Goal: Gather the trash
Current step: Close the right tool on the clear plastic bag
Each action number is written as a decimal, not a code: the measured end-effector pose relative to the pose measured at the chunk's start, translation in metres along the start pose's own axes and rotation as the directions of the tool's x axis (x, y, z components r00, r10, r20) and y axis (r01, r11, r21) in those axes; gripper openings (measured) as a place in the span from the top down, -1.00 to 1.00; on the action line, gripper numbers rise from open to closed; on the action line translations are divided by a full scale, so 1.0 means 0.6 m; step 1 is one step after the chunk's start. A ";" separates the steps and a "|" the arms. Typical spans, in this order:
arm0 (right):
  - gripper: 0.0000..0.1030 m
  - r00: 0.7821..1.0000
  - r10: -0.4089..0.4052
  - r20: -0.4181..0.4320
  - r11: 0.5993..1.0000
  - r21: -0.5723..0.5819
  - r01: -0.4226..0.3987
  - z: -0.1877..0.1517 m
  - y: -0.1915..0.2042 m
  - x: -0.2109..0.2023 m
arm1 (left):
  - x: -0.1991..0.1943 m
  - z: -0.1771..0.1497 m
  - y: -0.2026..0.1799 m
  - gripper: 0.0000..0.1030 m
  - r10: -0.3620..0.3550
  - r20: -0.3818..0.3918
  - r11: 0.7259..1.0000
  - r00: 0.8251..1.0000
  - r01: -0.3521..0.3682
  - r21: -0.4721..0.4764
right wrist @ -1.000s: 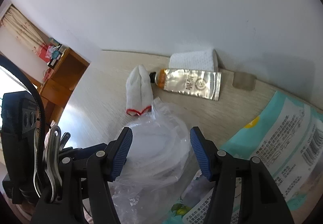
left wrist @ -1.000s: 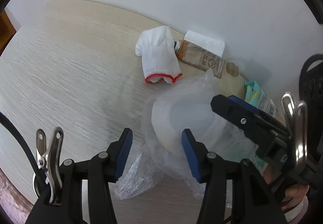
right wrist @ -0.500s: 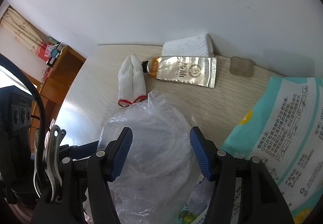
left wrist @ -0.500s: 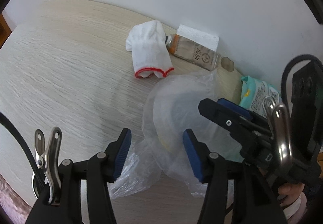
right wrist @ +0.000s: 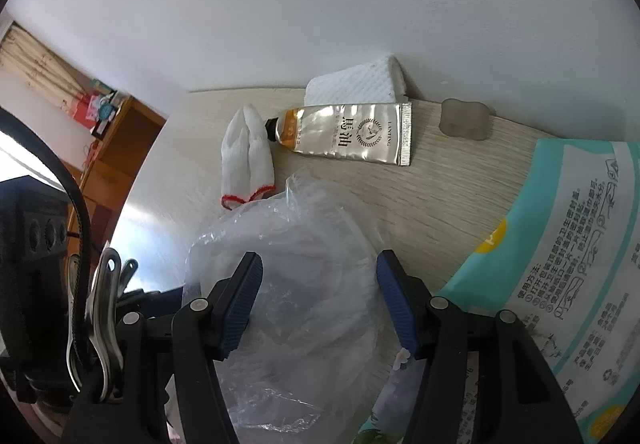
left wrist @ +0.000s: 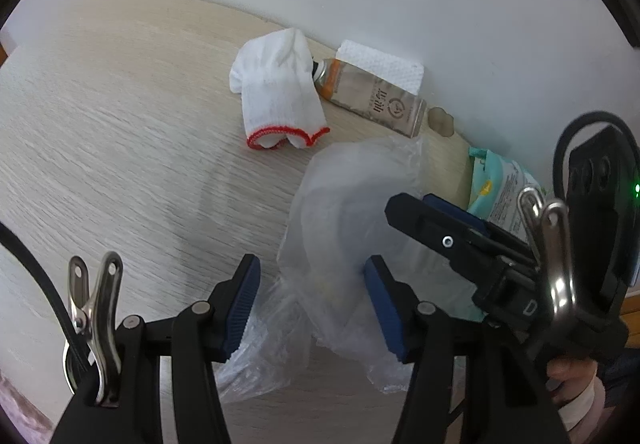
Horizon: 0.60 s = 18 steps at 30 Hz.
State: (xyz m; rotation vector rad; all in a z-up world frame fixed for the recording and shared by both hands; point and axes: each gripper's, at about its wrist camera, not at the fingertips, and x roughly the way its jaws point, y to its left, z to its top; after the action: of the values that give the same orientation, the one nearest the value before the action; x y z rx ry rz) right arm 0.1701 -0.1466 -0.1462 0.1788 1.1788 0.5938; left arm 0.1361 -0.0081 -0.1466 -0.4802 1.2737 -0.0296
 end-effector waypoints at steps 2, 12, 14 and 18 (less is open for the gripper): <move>-0.19 1.000 0.000 0.003 1.000 0.003 0.000 0.000 -0.001 0.000 | -0.001 0.000 -0.001 -0.14 -0.004 -0.002 1.000 1.000 0.004 -0.001; 0.47 0.994 0.110 -0.027 0.993 0.046 -0.109 -0.022 -0.001 0.000 | -0.005 -0.013 -0.018 0.23 -0.011 -0.012 0.998 1.000 0.011 0.060; 0.50 0.990 0.142 -0.027 0.988 0.067 -0.140 -0.026 -0.001 0.000 | -0.009 -0.016 -0.020 0.28 -0.013 -0.011 0.998 1.000 0.014 0.065; 0.50 0.988 0.154 -0.007 0.986 0.065 -0.153 -0.033 0.002 -0.008 | -0.020 -0.020 -0.023 0.37 -0.019 -0.002 0.997 1.000 0.019 0.080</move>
State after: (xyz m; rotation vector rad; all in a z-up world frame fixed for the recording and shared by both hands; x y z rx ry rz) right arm 0.1508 -0.1517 -0.1493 0.3232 1.2040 0.6929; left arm 0.1249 -0.0208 -0.1333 -0.4235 1.2644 -0.0969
